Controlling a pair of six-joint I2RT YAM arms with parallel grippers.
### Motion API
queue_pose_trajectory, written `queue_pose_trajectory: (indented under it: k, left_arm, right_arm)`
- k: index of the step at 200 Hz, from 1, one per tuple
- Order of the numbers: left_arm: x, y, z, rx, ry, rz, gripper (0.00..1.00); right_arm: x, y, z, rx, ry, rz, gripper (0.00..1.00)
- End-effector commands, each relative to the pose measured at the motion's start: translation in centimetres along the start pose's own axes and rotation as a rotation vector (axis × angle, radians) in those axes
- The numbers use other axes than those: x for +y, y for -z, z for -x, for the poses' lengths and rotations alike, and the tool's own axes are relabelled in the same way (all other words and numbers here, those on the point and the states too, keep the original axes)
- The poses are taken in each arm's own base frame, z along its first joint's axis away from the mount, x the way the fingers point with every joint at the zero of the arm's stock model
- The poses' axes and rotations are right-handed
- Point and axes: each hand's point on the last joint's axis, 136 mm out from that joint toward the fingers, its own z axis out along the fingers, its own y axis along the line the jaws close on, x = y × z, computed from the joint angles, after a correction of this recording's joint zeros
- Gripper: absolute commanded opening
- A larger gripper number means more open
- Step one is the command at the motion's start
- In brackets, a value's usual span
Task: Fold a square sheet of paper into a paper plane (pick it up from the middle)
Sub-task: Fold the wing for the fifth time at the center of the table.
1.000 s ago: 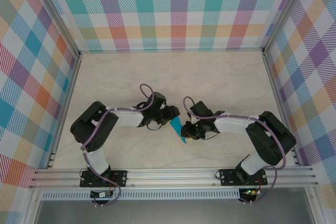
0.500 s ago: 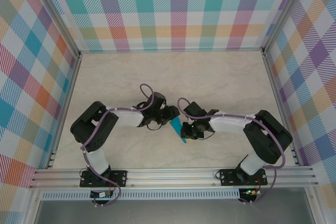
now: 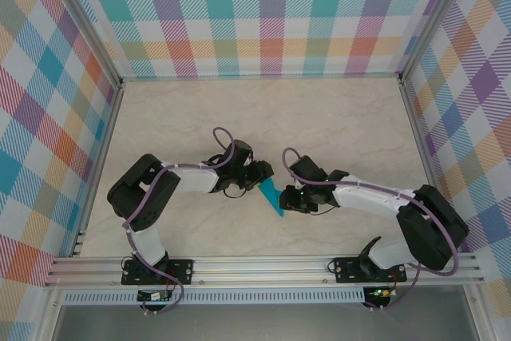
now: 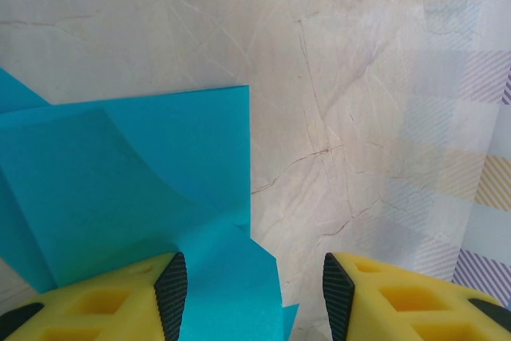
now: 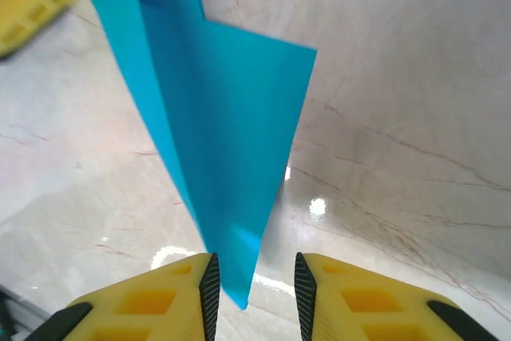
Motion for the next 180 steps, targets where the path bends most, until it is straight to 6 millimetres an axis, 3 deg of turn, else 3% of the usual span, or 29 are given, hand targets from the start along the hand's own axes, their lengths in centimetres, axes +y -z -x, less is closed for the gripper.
queue_pose_trajectory:
  k: [1, 25, 49, 97, 161, 180]
  left_arm:
    - [2.0, -0.6, -1.3, 0.051, -0.004, 0.074, 0.50]
    - [2.0, -0.6, -1.3, 0.054, -0.007, 0.076, 0.51]
    - [1.8, -0.7, -1.3, 0.058, -0.010, 0.072, 0.51]
    - [2.1, -0.7, -1.4, 0.061, -0.008, 0.076, 0.51]
    - [2.1, -0.8, -1.6, 0.068, -0.010, 0.075, 0.51]
    - [2.2, -0.8, -1.6, 0.066, -0.010, 0.077, 0.51]
  right_arm:
    - [1.8, 0.8, -0.1, 0.015, -0.014, 0.135, 0.32]
    - [3.9, 1.1, 0.1, 0.040, 0.003, 0.240, 0.19]
    - [6.4, 1.1, 0.2, 0.090, 0.038, 0.356, 0.13]
    - [6.0, -1.3, 1.2, 0.124, -0.019, 0.318, 0.06]
    - [4.6, -2.5, 1.1, 0.140, -0.049, 0.295, 0.07]
    - [4.9, -1.4, 1.3, 0.115, -0.043, 0.313, 0.09]
